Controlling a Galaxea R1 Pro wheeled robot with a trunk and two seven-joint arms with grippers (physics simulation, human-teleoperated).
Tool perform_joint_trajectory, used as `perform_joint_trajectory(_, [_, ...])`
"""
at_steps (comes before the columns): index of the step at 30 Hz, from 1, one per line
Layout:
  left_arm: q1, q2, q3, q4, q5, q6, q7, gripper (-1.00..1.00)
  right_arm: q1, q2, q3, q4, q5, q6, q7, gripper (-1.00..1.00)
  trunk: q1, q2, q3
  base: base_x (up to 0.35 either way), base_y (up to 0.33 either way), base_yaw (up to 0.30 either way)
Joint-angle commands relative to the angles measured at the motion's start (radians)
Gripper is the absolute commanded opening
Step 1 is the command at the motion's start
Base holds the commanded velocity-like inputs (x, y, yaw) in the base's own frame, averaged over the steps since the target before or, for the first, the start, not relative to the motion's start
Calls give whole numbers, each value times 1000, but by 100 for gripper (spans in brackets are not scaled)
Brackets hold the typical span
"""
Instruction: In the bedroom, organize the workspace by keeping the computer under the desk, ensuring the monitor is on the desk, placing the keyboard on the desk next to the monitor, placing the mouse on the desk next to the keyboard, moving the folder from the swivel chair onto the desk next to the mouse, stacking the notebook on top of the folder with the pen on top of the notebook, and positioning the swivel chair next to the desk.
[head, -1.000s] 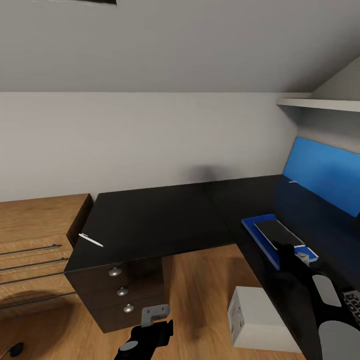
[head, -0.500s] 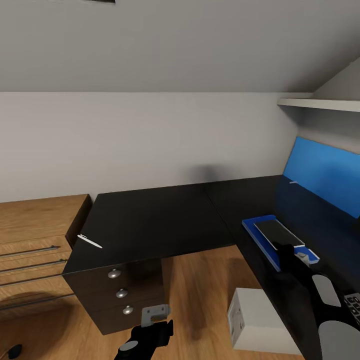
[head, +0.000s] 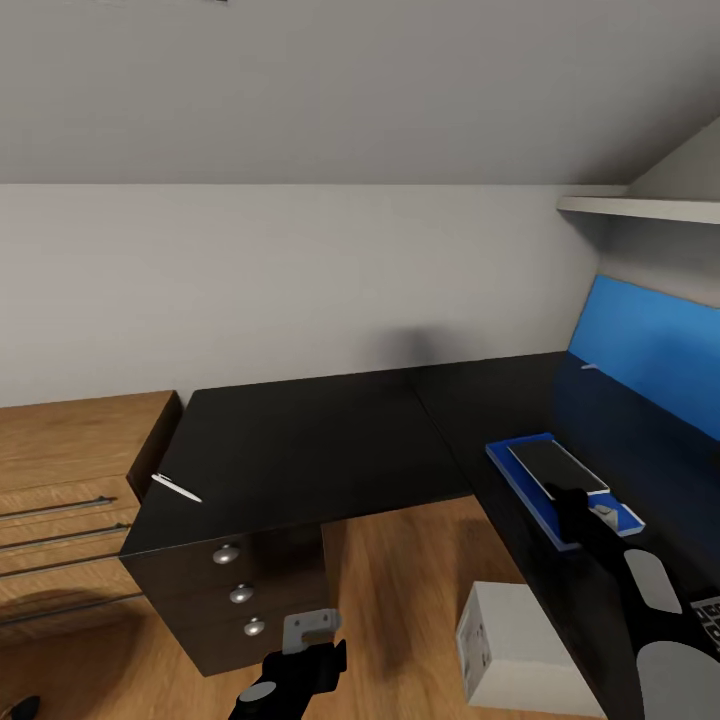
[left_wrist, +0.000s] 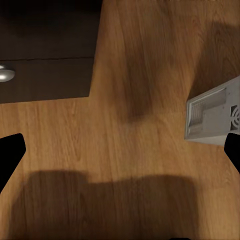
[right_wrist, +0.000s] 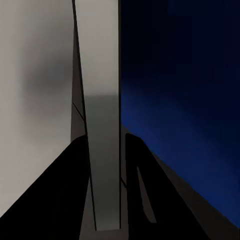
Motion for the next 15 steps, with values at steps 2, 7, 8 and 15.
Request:
perform_joint_trajectory(2, [-1, 1, -2, -2, 5, 2, 7, 100, -1, 1, -4, 0, 2, 6, 2, -100, 0, -1, -1, 0, 0, 0])
perform_joint_trajectory(7, [-1, 1, -2, -2, 4, 2, 7, 100, -1, 1, -4, 0, 2, 5, 2, -100, 0, -1, -1, 0, 0, 0])
perform_joint_trajectory(8, [-1, 1, -2, -2, 4, 2, 7, 100, -1, 1, -4, 0, 2, 5, 2, -100, 0, -1, -1, 0, 0, 0])
perform_joint_trajectory(15, [-1, 1, -1, -3, 5, 2, 8, 100, -1, 1, -4, 0, 2, 5, 2, 100, -19, 34, 15, 0, 0, 0])
